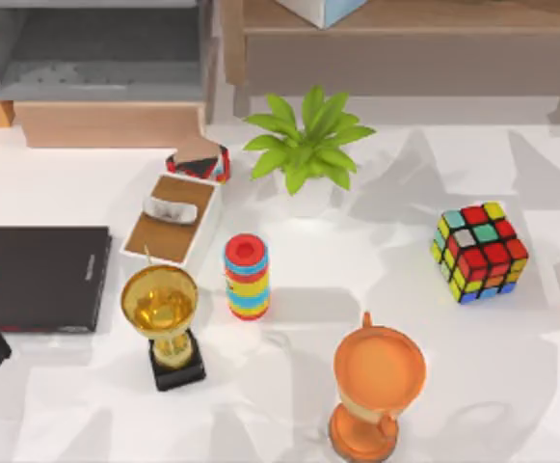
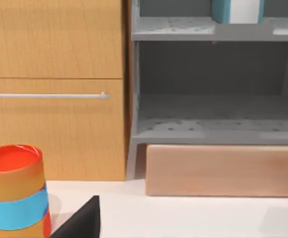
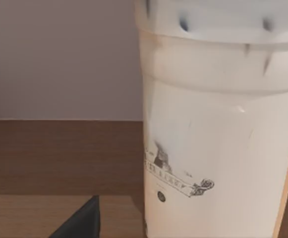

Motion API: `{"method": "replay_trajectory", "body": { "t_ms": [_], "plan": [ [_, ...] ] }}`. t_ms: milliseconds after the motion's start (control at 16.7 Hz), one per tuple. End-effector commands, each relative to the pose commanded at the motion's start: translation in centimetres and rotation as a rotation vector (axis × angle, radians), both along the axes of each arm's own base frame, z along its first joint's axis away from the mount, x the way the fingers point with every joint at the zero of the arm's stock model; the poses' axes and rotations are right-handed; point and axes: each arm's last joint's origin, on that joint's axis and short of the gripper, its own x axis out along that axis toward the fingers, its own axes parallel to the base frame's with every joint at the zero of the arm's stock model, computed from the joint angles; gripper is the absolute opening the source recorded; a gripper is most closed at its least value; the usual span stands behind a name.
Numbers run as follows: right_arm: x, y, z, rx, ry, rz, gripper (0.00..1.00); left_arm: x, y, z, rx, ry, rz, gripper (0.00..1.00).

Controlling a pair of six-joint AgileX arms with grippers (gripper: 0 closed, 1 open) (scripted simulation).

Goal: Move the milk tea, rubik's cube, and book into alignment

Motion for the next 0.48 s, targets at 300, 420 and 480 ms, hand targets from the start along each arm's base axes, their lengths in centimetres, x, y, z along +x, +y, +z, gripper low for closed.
{"method": "replay_trajectory", "body": {
  "t_ms": [300, 420, 480],
  "plan": [
    [1.5, 0.0, 0.0, 0.0, 0.001, 0.0, 1.0, 0.0, 0.0, 0.0, 0.0, 0.0, 0.0, 1.0],
    [3.2, -0.1, 0.1, 0.0, 0.0, -0.001, 1.0, 0.0, 0.0, 0.0, 0.0, 0.0, 0.0, 1.0],
    [4.1, -0.2, 0.1, 0.0, 0.0, 0.0, 1.0, 0.0, 0.0, 0.0, 0.0, 0.0, 0.0, 1.0]
  ]
}}
